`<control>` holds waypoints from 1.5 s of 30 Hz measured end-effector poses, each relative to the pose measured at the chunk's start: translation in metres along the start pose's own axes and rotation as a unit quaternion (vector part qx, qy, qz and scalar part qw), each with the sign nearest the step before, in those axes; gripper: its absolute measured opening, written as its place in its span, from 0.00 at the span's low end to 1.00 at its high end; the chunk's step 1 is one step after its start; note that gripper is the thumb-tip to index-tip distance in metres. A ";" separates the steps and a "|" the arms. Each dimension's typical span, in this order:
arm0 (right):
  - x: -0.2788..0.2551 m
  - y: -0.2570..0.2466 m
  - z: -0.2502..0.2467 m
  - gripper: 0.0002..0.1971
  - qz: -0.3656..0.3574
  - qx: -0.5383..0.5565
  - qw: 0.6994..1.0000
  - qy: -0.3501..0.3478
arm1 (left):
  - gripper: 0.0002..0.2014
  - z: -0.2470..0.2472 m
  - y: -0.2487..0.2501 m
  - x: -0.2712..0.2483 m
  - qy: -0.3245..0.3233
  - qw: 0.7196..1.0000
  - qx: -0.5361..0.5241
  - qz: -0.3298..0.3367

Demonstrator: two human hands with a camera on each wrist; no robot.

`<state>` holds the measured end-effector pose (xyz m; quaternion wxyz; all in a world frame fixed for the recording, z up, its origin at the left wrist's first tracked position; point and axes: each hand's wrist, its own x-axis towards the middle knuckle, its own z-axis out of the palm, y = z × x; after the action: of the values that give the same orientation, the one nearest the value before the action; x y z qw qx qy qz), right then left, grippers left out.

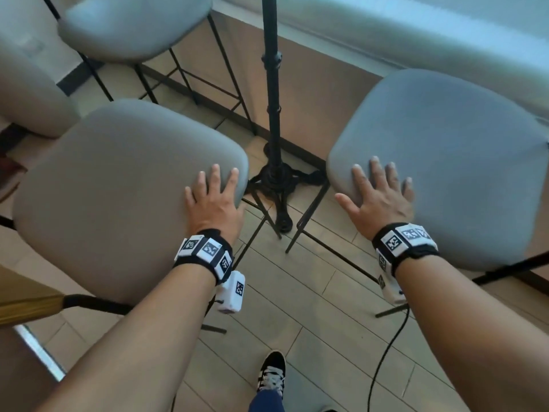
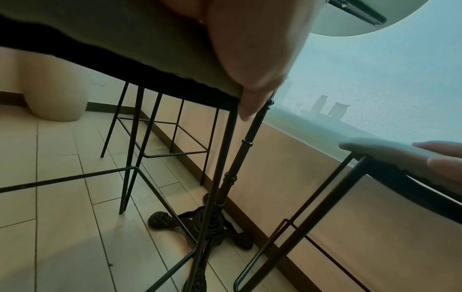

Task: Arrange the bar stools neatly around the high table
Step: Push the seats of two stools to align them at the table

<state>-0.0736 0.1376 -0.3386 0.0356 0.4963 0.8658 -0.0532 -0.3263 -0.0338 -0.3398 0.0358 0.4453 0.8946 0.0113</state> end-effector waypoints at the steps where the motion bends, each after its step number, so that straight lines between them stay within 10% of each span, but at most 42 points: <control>1: 0.000 0.000 0.001 0.38 -0.001 -0.004 1.000 0.002 | 0.40 0.001 -0.002 -0.001 0.015 1.000 -0.001 0.003; 45: 0.005 0.007 -0.018 0.39 -0.020 0.065 0.998 0.003 | 0.38 0.000 0.003 -0.044 0.045 0.997 -0.005 0.061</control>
<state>-0.0704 0.1480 -0.3220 -0.0006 0.4800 0.8705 -0.1084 -0.2978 -0.0674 -0.3369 -0.0030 0.4976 0.8666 0.0378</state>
